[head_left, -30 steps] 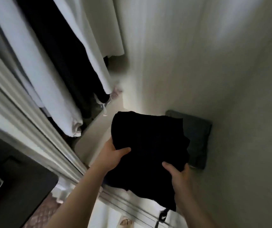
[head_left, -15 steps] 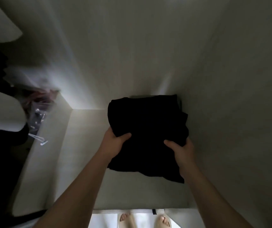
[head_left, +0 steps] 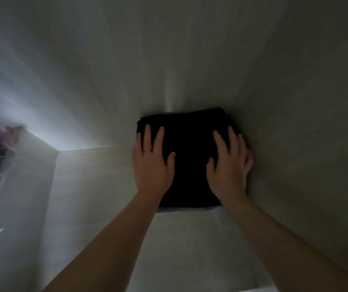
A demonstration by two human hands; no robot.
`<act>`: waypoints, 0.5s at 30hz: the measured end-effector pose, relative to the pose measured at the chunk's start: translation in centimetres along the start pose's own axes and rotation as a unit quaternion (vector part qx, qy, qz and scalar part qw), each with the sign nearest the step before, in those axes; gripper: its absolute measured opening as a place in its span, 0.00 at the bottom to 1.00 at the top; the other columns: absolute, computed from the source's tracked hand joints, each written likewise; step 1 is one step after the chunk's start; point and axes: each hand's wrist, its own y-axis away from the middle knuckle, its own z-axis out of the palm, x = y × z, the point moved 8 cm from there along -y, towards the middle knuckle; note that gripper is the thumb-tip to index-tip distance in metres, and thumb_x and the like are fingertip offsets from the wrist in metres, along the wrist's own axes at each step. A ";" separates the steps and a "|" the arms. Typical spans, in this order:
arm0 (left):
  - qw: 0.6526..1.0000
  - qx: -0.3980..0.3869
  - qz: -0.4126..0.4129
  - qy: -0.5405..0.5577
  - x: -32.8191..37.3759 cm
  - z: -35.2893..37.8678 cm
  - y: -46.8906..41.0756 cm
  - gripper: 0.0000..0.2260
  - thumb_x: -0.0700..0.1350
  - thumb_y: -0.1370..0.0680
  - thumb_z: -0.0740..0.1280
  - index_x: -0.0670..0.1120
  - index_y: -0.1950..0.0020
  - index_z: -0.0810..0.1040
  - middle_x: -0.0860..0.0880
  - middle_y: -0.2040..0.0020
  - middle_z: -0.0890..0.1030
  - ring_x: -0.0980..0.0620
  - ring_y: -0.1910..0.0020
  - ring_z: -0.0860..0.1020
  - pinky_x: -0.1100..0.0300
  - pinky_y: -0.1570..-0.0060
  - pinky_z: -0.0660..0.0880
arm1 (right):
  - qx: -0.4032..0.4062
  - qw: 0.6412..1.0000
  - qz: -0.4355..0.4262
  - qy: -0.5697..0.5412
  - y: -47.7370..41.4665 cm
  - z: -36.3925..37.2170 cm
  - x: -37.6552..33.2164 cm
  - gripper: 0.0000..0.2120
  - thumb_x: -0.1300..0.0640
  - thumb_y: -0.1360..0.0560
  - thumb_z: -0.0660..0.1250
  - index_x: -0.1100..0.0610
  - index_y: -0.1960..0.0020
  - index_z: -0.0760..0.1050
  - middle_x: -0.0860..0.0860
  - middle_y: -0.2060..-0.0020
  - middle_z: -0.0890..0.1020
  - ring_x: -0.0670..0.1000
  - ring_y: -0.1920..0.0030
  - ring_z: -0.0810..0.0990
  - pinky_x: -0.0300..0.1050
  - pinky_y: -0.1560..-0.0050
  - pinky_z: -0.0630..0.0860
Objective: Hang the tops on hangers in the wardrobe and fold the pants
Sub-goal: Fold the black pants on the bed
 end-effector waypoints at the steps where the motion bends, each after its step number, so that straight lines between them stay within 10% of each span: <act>1: 0.999 -0.038 0.018 -0.024 0.1 1.8 0.1 0.29 0.56 0.18 0.61 0.54 0.18 0.58 0.46 0.17 0.54 0.40 0.19 0.53 0.41 0.23 0.56 | -0.038 0.999 -0.021 0.022 0.1 1.8 -0.3 0.34 0.51 0.25 0.65 0.45 0.21 0.59 0.54 0.20 0.57 0.61 0.21 0.56 0.66 0.27 0.58; 5: 0.988 -0.130 0.015 -0.080 -2.1 7.8 0.1 0.27 0.62 0.16 0.47 0.60 0.18 0.44 0.51 0.16 0.45 0.45 0.18 0.46 0.39 0.23 0.53 | -0.119 0.986 -0.047 0.109 -0.2 7.9 1.3 0.31 0.42 0.18 0.56 0.44 0.18 0.51 0.54 0.18 0.49 0.61 0.19 0.49 0.68 0.26 0.55; 15: 0.992 -0.035 0.084 -0.087 -4.3 12.5 -0.8 0.29 0.62 0.16 0.49 0.59 0.18 0.45 0.49 0.16 0.43 0.43 0.18 0.47 0.39 0.23 0.53 | -0.053 0.987 -0.065 0.136 -0.8 13.3 3.1 0.36 0.42 0.21 0.51 0.50 0.18 0.44 0.58 0.18 0.46 0.64 0.20 0.46 0.71 0.26 0.51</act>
